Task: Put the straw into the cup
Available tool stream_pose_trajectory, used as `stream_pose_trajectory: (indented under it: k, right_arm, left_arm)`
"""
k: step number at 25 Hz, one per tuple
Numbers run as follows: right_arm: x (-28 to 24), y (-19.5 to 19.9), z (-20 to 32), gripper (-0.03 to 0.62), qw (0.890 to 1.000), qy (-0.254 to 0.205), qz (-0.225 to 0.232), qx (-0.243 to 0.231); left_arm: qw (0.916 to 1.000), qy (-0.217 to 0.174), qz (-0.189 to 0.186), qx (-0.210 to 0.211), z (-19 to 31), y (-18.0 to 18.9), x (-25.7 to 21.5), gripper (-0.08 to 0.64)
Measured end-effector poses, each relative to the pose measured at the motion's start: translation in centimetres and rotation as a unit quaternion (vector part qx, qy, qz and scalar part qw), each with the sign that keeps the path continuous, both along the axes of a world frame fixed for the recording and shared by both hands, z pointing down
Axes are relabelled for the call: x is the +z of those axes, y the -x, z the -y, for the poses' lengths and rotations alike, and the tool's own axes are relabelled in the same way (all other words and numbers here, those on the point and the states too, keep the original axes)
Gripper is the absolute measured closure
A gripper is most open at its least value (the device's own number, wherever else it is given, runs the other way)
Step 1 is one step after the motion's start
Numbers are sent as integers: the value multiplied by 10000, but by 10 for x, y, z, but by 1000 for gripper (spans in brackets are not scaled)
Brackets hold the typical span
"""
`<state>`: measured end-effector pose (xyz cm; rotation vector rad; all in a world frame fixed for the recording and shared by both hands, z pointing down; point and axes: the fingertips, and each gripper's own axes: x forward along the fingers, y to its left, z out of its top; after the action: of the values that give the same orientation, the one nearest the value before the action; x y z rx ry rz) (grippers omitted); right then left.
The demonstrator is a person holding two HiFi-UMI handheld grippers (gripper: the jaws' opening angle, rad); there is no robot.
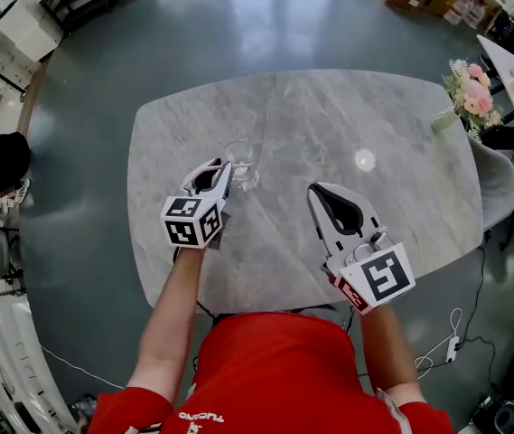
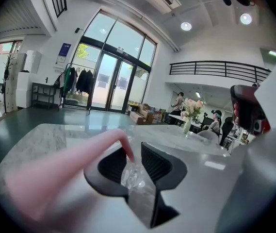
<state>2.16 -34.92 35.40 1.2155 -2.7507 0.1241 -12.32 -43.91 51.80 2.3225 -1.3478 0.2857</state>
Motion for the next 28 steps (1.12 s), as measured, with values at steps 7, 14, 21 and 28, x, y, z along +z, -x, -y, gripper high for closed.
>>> stream_pose_trajectory:
  k: [7, 14, 21, 28]
  right_arm:
    - [4, 1, -8, 591, 10000, 16, 29, -58]
    - [5, 5, -12, 591, 9998, 27, 80, -180]
    - [3, 11, -28, 591, 9991, 46, 279, -323]
    - [-26, 11, -41, 591, 9967, -140, 689, -397]
  left_arm:
    - [9999, 132, -20, -55, -27, 13, 4, 413]
    - [9991, -206, -276, -245, -63, 23, -28, 413]
    - [9922, -1021, -681, -202, -102, 2, -96, 417]
    - [9778, -2009, -589, -85, -127, -7, -182, 537]
